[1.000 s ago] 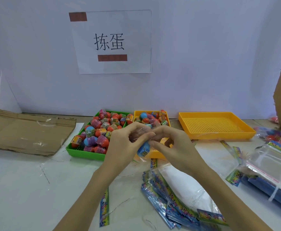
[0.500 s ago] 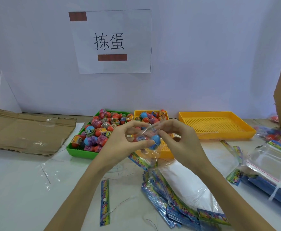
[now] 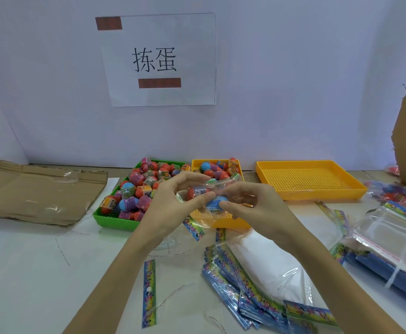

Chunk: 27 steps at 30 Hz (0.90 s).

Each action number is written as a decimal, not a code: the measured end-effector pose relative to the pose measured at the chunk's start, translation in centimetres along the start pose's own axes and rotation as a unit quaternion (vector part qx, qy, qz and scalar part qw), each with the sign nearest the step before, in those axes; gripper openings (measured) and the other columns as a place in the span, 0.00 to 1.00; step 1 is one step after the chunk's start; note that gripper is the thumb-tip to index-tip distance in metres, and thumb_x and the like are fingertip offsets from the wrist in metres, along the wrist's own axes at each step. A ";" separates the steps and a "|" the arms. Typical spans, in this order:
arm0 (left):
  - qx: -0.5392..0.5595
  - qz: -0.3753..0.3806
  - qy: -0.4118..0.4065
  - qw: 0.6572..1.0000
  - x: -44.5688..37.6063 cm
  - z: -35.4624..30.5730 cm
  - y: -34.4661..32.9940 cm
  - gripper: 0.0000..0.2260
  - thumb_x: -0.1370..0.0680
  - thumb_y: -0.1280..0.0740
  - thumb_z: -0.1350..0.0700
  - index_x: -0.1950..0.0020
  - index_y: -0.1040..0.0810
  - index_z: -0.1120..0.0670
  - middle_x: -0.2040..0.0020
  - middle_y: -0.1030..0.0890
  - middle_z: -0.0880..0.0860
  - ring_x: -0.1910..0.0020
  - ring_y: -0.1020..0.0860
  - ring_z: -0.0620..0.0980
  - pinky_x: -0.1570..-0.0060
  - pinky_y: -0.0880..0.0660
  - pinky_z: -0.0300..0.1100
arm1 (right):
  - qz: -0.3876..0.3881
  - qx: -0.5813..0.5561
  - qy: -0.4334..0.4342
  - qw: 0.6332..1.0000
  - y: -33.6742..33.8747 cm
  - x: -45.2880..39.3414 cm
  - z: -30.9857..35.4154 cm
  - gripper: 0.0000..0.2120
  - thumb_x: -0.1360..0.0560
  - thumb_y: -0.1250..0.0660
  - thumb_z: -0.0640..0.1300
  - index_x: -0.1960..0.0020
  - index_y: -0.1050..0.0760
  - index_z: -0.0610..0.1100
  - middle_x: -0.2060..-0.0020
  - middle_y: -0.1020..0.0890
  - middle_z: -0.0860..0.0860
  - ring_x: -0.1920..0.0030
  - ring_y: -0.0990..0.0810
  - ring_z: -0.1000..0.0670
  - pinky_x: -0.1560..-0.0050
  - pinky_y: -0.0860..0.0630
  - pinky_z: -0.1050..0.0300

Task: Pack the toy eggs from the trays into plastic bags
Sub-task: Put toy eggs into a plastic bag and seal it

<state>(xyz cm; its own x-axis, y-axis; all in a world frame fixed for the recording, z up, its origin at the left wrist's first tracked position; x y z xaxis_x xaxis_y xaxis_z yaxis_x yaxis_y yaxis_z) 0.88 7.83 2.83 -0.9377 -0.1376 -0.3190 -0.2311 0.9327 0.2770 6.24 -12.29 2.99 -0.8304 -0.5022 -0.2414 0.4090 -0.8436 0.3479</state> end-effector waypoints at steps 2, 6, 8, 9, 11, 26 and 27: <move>0.030 -0.006 0.013 0.999 0.1 0.1 -0.1 0.15 0.27 0.23 0.47 0.41 0.16 0.48 0.43 0.15 0.41 0.44 0.16 0.43 0.55 0.17 0.43 | -0.001 -0.040 0.000 0.999 0.1 0.0 0.1 0.06 0.23 0.24 0.41 0.47 0.14 0.48 0.52 0.13 0.55 0.53 0.14 0.53 0.59 0.19 0.61; 0.074 0.007 0.031 0.997 0.2 0.4 -0.4 0.16 0.27 0.22 0.48 0.41 0.15 0.49 0.42 0.15 0.43 0.44 0.16 0.45 0.62 0.15 0.50 | 0.009 -0.054 -0.007 0.998 0.1 0.0 0.0 0.05 0.22 0.26 0.42 0.49 0.14 0.50 0.54 0.13 0.53 0.57 0.16 0.55 0.60 0.20 0.61; 0.074 0.016 0.035 0.996 0.0 0.5 -0.2 0.18 0.29 0.21 0.46 0.41 0.15 0.46 0.42 0.15 0.43 0.39 0.18 0.42 0.57 0.14 0.48 | 0.011 -0.058 -0.006 0.998 0.1 0.0 0.0 0.04 0.22 0.26 0.42 0.51 0.14 0.50 0.53 0.13 0.53 0.55 0.16 0.56 0.60 0.21 0.64; 0.074 0.027 0.038 0.996 0.0 0.5 -0.1 0.18 0.30 0.20 0.45 0.41 0.15 0.45 0.42 0.15 0.43 0.38 0.19 0.41 0.55 0.15 0.46 | 0.012 -0.061 -0.003 0.998 0.1 0.0 0.0 0.04 0.22 0.26 0.41 0.51 0.14 0.49 0.53 0.13 0.53 0.53 0.15 0.56 0.58 0.21 0.64; 0.081 0.056 0.042 0.994 0.0 0.6 -0.1 0.18 0.30 0.20 0.46 0.41 0.15 0.44 0.41 0.15 0.44 0.38 0.19 0.40 0.51 0.16 0.42 | 0.016 -0.056 0.008 0.998 0.0 0.1 -0.1 0.04 0.22 0.26 0.40 0.50 0.15 0.47 0.53 0.12 0.53 0.50 0.14 0.54 0.53 0.19 0.62; -0.052 0.011 -0.010 0.999 -0.3 0.4 1.5 0.12 0.30 0.19 0.46 0.48 0.13 0.44 0.50 0.13 0.41 0.47 0.17 0.37 0.52 0.21 0.31 | -0.109 0.002 0.197 0.974 -0.9 0.4 1.3 0.10 0.18 0.33 0.35 0.41 0.21 0.46 0.47 0.14 0.56 0.44 0.15 0.49 0.52 0.18 0.54; -0.050 -0.023 -0.015 0.998 -0.4 0.6 1.9 0.11 0.30 0.19 0.47 0.49 0.13 0.45 0.50 0.13 0.41 0.47 0.17 0.36 0.52 0.22 0.30 | -0.150 -0.006 0.192 0.970 -0.6 0.3 1.0 0.09 0.18 0.33 0.35 0.41 0.21 0.46 0.47 0.15 0.56 0.44 0.16 0.49 0.53 0.17 0.53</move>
<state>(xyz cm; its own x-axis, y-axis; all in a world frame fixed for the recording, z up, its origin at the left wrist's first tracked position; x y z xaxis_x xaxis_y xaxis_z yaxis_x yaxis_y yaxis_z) 0.97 9.82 2.93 -0.9178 -0.1686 -0.3596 -0.3003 0.8871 0.3505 5.38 -11.68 3.65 -0.7122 -0.2650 -0.6500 0.1764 -0.9639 0.1997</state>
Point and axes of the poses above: each hand's wrist, its own x-axis away from the middle knuckle, its own y-axis out of the back of the hand, z = x × y, the point moved 2 cm from there along -x, towards the middle knuckle
